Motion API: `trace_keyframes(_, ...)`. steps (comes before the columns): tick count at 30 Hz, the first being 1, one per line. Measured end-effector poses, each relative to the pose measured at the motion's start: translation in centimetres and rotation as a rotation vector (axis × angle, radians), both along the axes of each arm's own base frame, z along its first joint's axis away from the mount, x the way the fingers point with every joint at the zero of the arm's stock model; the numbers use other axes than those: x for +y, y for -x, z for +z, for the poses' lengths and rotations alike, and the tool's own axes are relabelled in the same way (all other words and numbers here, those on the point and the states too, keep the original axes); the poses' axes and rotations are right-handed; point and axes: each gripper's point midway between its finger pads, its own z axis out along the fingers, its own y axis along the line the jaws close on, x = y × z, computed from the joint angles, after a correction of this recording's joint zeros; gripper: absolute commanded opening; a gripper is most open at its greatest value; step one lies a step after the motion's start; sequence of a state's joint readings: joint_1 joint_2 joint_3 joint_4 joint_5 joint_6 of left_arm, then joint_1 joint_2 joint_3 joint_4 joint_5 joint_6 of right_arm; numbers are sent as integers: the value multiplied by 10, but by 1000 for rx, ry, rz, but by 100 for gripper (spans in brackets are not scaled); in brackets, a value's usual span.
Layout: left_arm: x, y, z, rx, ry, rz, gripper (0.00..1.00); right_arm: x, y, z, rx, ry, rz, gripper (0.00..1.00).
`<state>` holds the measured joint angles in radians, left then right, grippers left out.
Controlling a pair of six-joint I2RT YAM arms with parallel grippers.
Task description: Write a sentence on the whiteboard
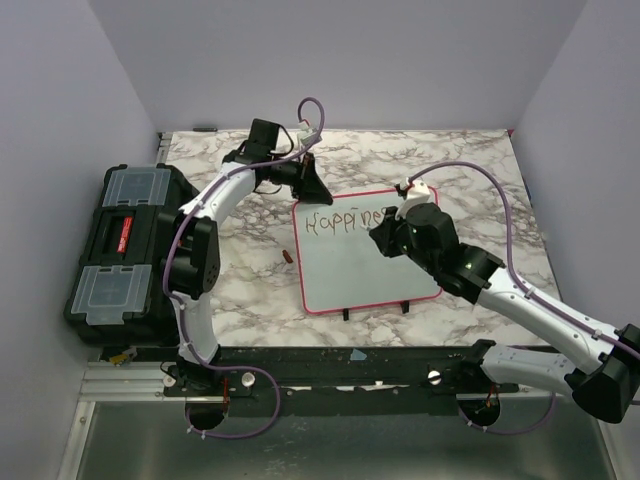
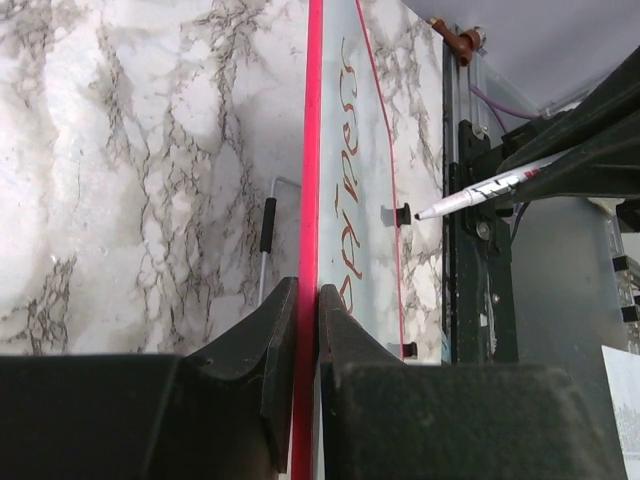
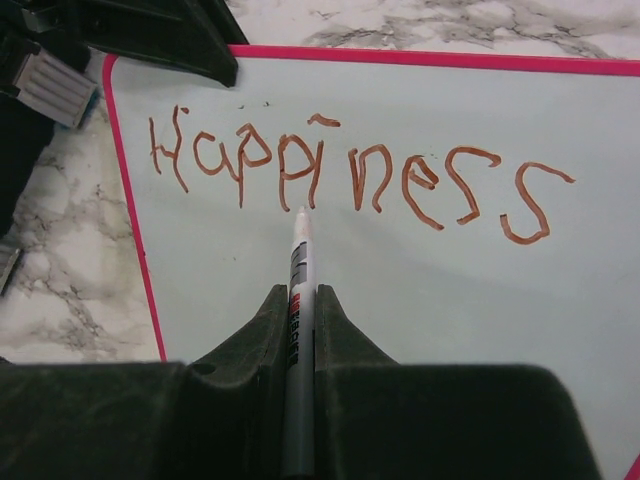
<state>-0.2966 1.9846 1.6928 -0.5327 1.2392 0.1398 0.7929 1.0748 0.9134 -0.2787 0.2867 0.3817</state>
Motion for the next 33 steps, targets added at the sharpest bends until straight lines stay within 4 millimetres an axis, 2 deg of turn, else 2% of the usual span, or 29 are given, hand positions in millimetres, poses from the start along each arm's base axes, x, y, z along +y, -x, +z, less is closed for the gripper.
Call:
trace_keyframes(5, 6, 6, -10, 14, -25, 71, 0, 12, 6, 2, 1, -27, 60, 1)
trace_keyframes(9, 7, 1, -15, 27, -46, 139, 0, 22, 13, -2, 5, -41, 105, 1)
trace_keyframes(16, 11, -2, -17, 23, -57, 244, 0, 56, 47, -10, 13, -36, 224, 1)
trace_keyframes(20, 15, 1, -17, 7, -56, 284, 0, 74, 65, -22, 34, -13, 272, 1)
trace_keyframes(33, 9, 8, -14, -70, -30, 277, 0, 81, 60, -53, 85, 39, 227, 1)
